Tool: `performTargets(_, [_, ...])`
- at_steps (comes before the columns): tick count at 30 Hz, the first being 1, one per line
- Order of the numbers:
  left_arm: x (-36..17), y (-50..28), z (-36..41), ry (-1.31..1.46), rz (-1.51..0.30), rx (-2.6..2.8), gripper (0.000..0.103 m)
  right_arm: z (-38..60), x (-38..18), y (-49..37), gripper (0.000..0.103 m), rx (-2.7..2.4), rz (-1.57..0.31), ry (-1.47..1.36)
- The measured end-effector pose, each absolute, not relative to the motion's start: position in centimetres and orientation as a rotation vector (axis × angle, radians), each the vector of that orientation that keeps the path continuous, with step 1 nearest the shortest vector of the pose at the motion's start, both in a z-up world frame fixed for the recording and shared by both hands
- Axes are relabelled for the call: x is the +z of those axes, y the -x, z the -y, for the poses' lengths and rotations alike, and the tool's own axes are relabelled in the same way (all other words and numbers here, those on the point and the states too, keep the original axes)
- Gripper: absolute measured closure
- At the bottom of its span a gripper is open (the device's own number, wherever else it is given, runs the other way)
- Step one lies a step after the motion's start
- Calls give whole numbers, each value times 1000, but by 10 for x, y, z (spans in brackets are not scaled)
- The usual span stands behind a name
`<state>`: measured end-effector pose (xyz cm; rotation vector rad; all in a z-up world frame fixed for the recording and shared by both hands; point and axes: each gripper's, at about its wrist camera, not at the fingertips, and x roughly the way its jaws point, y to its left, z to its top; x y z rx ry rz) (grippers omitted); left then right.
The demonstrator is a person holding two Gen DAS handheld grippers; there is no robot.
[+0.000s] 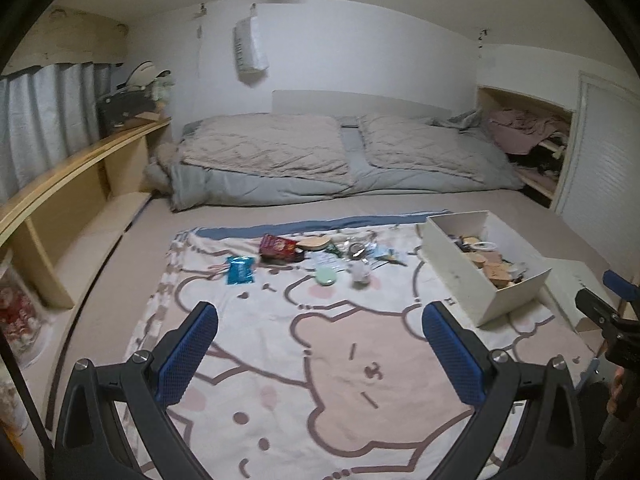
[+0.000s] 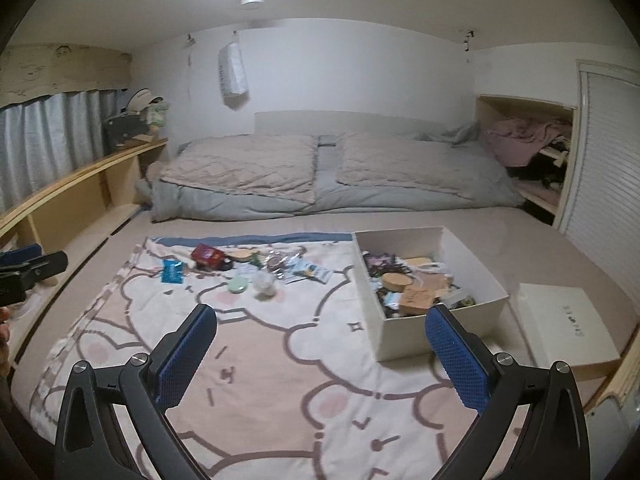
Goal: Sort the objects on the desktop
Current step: 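Withdraw both tools from the white box back over the blanket, then move both open tools over the blanket toward the pink curler and blue packet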
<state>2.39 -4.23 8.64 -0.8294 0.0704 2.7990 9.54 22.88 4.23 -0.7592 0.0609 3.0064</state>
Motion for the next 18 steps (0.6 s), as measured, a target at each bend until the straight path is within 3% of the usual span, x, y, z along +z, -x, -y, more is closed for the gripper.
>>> performTargets(18, [108, -5, 46, 814, -34, 2874, 0, -223, 89, -78, 0, 3119, -82, 869])
